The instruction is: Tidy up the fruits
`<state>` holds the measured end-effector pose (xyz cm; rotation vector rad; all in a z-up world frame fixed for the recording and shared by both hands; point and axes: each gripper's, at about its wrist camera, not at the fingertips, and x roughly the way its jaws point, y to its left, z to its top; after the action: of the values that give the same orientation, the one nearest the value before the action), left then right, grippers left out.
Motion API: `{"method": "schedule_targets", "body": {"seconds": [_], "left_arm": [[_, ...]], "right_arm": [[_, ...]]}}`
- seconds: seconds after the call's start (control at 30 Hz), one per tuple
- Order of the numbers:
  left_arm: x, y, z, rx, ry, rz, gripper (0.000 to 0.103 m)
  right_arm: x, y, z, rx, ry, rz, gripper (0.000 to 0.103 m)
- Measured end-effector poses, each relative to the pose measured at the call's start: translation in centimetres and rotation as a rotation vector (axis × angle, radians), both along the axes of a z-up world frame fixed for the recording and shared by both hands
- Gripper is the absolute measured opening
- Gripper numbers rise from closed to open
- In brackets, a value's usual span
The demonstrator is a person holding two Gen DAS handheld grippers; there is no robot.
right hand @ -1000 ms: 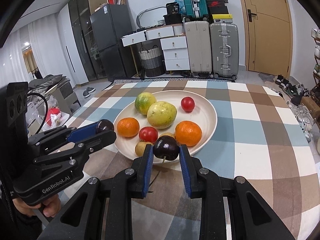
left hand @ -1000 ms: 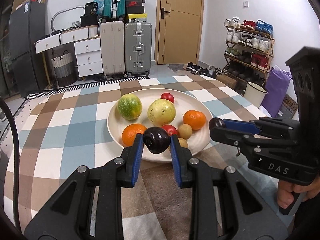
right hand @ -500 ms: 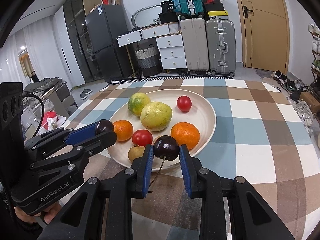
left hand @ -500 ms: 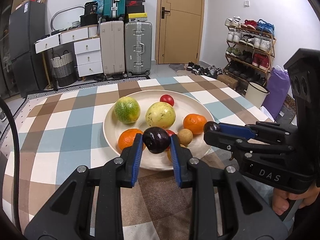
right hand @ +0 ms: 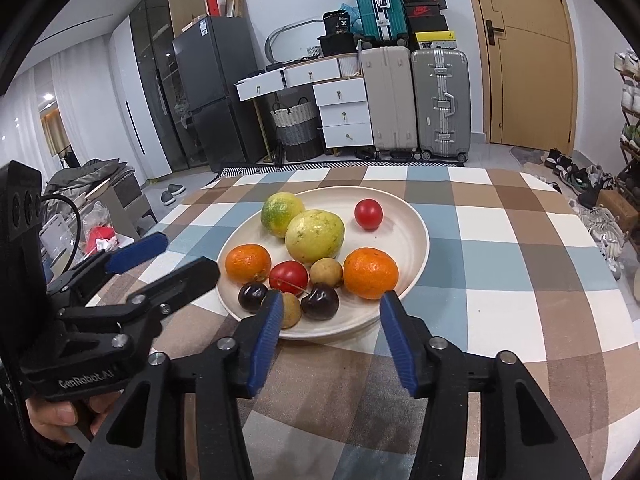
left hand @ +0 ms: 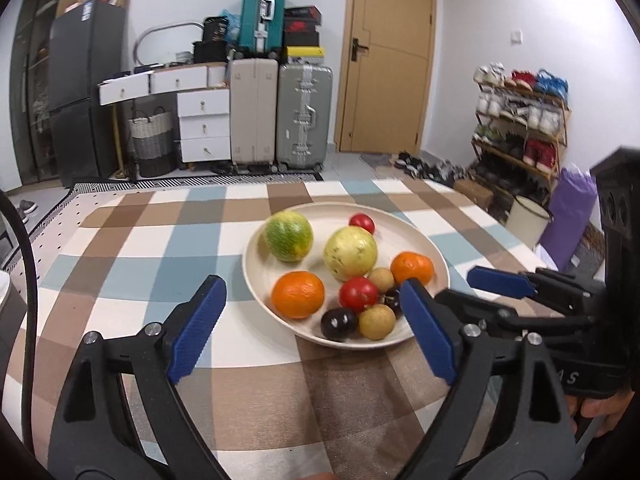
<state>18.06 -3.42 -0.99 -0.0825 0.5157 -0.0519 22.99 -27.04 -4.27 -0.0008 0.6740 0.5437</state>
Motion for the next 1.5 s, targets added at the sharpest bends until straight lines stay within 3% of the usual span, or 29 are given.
{"method": "schedule_targets", "body": {"seconds": [0.1,0.3,1.07,1.5], "left_arm": [[-0.4,0.8,0.0,-0.021,0.01,0.008,0.101],[-1.5,1.4,0.0,-0.014,0.005,0.032,0.102],[-4.5,2.6,0.2,0.008,-0.003,0.094,0.102],[-4.5,1.8,0.6,0.031,-0.005,0.076,0.102]], "right_arm": [[-0.1,-0.3,0.1,0.002,-0.009,-0.022,0.075],[-0.5,-1.3,0.4,0.023,-0.025,-0.05,0.101],[-3.3,-1.7,1.6,0.007,-0.133,-0.021,0.102],[-3.2,-1.6,1.5,0.0,-0.124,-0.015,0.103]]}}
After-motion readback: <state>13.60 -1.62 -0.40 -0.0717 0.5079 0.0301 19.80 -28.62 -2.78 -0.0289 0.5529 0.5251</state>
